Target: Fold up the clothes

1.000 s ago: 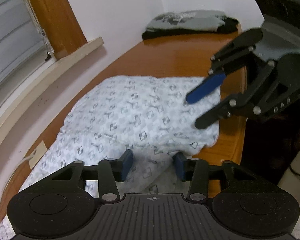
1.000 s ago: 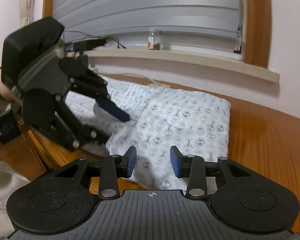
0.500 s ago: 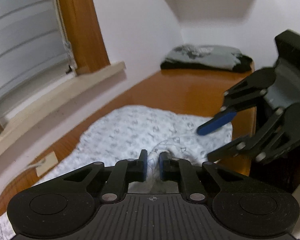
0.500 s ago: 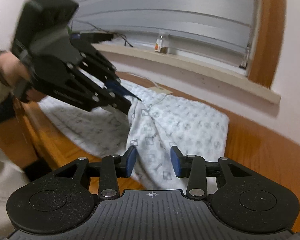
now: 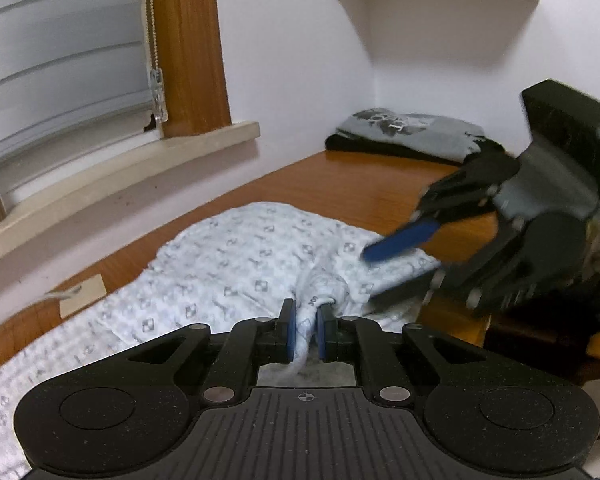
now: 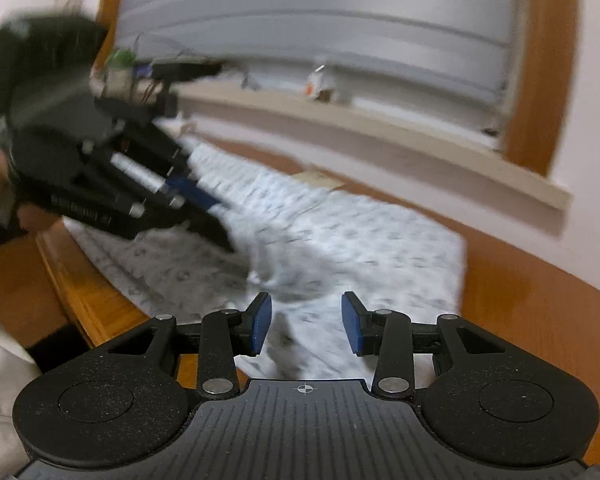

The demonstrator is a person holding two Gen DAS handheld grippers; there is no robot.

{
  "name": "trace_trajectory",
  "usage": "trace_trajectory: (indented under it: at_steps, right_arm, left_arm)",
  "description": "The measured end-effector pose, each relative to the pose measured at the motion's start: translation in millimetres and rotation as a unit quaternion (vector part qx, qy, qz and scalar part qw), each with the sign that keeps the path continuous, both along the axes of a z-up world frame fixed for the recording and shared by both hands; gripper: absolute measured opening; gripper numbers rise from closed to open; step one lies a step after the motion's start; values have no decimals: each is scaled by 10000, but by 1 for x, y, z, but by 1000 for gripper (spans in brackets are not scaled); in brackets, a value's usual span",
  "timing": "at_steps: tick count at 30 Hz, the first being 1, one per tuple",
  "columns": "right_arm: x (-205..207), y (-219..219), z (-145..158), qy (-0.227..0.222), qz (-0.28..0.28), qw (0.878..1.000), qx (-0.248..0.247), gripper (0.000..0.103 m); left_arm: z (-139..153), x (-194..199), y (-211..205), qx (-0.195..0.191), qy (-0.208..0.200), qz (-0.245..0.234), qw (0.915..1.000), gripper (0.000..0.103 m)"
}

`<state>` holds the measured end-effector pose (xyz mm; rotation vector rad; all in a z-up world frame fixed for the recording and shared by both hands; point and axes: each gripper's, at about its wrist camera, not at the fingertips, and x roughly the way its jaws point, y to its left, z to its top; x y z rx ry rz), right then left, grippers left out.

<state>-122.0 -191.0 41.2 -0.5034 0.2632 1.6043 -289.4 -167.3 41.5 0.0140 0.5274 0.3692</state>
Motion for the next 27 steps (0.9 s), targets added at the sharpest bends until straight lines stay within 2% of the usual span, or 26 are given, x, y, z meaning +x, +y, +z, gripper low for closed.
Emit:
trace_trajectory:
  at_steps: [2,4,6,9,13,17,21,27]
  right_arm:
    - [7,-12,3,86,-106,9999,58,33]
    - [9,-10,-5,-21,-130,9998,-151,32]
    - [12,-10,-7,13,-119,9998,-148,32]
    - [16,-2,8,410,-217,9988,139,32]
    - [7,27,17,573,-469,9959,528,32]
    - [-8,42,4,550,-642,9959,315,32]
    - [-12,26,-16,602,-882,9940,245,31]
    - [-18,17,-24,428,-927,9939,409,31]
  left_arm:
    - [-1,-2,-1,-32,-43,-9,10000,11]
    - [-4,-4,-2,-40,-47,-65,10000,11]
    - [-8,-5,-3,-64,22,-116,9999,11]
    - [-15,-5,-3,-140,143,-116,9997,11]
    - [-19,-5,-2,-301,157,-75,9994,11]
    - [-23,-7,-4,-332,321,-14,9989,11]
    - [-20,-19,-7,-490,325,46,9983,12]
    - [4,-29,-2,-548,-41,278,9981,12]
